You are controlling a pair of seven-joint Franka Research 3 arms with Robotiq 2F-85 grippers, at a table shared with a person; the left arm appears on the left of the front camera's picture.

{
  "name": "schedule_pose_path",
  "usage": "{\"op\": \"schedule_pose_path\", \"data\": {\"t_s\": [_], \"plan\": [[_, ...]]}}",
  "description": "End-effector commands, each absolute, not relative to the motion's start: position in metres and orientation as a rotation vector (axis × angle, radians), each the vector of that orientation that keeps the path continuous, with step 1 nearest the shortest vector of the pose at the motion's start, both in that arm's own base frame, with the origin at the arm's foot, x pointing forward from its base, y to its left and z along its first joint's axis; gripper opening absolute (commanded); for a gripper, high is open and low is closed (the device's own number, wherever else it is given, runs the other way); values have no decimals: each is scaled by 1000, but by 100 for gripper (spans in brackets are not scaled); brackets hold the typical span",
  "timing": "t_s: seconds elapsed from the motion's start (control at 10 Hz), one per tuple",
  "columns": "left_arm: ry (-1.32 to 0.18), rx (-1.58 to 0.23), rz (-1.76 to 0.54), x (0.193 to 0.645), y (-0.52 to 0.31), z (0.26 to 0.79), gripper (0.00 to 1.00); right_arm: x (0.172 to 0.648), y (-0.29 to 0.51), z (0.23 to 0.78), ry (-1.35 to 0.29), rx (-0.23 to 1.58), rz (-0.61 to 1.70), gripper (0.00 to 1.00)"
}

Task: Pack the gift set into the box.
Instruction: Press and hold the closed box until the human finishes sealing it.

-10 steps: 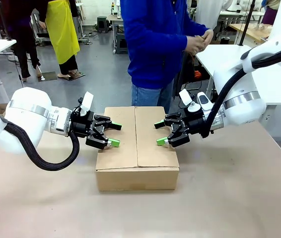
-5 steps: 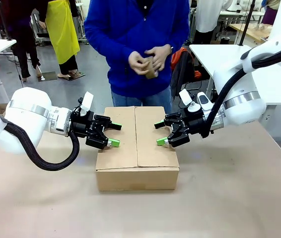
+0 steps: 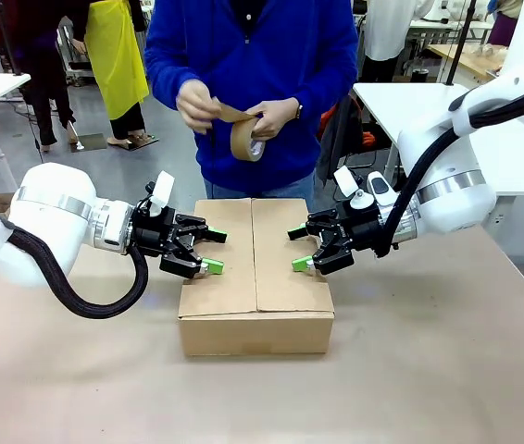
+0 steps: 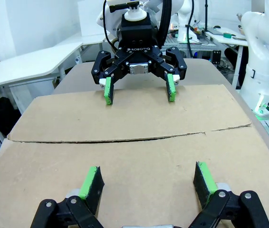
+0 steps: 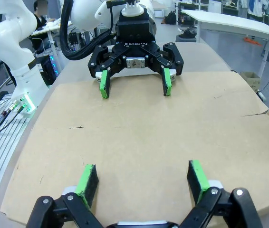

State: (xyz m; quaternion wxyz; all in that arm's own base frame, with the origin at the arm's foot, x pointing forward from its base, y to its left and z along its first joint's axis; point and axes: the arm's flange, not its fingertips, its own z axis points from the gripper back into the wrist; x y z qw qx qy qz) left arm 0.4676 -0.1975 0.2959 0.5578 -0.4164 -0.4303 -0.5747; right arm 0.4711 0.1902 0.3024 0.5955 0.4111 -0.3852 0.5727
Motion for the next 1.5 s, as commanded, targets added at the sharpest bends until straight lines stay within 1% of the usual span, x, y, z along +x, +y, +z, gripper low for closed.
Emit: {"op": "schedule_pose_path", "data": {"t_s": [0.0,1.4], "plan": [[-1013,-974,-1361,466,-197,293,100,471,191,300,-891,958,1329,100],[-1013,-974,-1361,466,-197,293,100,471,191,300,-891,958,1329,100]]}}
